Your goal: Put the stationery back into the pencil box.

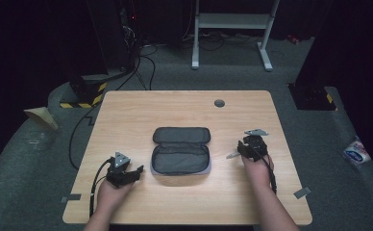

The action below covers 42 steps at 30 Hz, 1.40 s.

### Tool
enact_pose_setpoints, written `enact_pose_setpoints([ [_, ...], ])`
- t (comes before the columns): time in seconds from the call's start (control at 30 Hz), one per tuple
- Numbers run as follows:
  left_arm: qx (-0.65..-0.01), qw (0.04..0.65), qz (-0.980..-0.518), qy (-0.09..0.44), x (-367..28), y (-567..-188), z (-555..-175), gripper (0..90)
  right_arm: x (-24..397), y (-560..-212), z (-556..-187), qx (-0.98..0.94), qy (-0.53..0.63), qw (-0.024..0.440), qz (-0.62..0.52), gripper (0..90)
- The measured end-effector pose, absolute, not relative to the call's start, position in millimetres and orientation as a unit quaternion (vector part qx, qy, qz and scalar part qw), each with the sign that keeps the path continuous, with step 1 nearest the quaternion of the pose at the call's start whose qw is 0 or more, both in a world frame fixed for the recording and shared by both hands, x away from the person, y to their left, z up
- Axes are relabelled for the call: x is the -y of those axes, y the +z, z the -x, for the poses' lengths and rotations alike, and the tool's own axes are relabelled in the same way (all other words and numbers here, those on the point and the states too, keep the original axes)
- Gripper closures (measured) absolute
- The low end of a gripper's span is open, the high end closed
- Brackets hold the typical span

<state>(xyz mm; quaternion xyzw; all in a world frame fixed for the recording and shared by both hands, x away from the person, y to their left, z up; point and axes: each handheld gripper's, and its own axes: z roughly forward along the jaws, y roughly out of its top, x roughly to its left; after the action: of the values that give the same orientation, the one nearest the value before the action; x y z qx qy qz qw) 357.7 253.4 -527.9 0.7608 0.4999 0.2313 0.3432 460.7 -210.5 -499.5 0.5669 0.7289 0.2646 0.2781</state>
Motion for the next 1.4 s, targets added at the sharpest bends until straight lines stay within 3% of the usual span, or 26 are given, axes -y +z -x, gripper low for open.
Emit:
enact_pose_setpoints([
  [0.27, -0.5, 0.343, -0.761, 0.231, -253.4, -527.9, -357.7, 34.8, 232.3, -502.2, -459.7, -0.72, 0.253, 0.285, -0.58, 48.4],
  [0.63, -0.5, 0.343, -0.761, 0.231, -253.4, -527.9, -357.6, 34.8, 242.2, -512.5, -465.9, -0.728, 0.26, 0.254, -0.581, 52.4],
  [1.1, -0.5, 0.343, -0.76, 0.232, -253.1, -527.9, -357.4, 34.9, 244.3, -514.7, -386.3, -0.747, 0.303, 0.235, -0.543, 49.8],
  [1.4, -0.501, 0.344, -0.76, 0.231, -253.0, -528.0, -357.4, 34.8, 232.9, -518.1, -360.8, -0.759, 0.325, 0.22, -0.52, 50.3],
])
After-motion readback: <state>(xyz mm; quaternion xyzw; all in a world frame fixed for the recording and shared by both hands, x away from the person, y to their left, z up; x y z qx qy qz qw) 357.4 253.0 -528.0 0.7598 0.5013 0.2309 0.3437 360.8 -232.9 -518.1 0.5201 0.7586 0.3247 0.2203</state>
